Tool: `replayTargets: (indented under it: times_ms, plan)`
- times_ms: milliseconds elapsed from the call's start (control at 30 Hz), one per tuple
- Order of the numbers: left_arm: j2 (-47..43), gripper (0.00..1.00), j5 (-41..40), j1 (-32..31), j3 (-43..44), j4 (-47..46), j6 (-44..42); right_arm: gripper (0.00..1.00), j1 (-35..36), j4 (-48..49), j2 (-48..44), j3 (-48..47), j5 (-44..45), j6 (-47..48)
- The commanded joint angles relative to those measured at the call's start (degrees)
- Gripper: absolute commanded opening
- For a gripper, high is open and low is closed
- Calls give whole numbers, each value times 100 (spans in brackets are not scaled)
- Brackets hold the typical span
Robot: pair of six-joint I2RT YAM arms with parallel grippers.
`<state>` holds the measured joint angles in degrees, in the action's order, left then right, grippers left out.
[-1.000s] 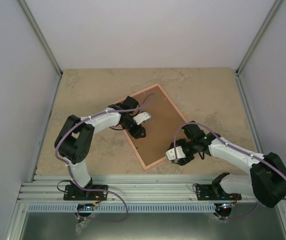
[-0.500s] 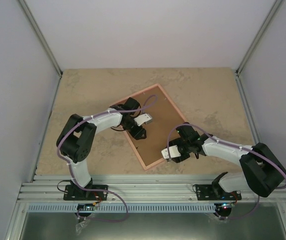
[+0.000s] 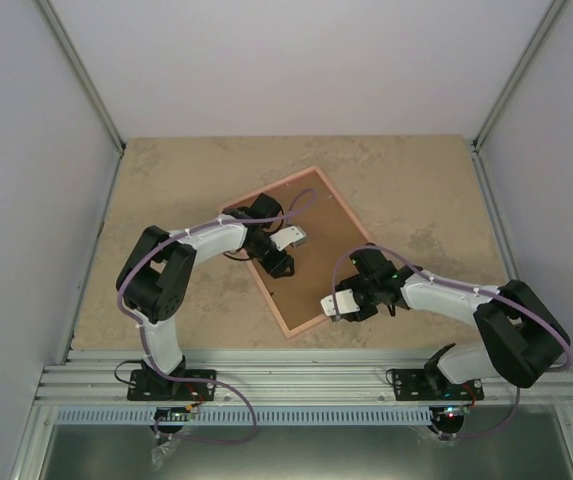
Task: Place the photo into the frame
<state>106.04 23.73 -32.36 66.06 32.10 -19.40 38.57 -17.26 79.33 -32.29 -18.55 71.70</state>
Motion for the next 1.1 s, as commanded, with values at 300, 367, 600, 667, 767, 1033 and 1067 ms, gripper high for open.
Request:
replayTargets:
  times_ms: [300, 367, 600, 667, 767, 1033, 1067]
  plan:
    - [172, 50, 73, -22, 160, 113, -8, 41, 46, -1145, 931, -325, 154, 102]
    - [172, 50, 72, -18, 158, 115, -12, 40, 40, -1256, 1095, -396, 154, 94]
    - [190, 50, 95, -17, 139, 121, -24, 52, 37, -1367, 1102, -554, 167, 83]
    - [208, 50, 106, -24, 154, 130, -20, 53, 37, -1453, 1129, -634, 160, 96]
    - [237, 49, 115, -25, 189, 148, -26, 50, 36, -1584, 1230, -707, 162, 145]
    - [228, 49, 96, -21, 217, 181, -36, 42, -36, -1855, 1528, -814, 157, 216]
    - [225, 49, 97, -18, 221, 186, -33, 41, -48, -1890, 1578, -837, 149, 213]
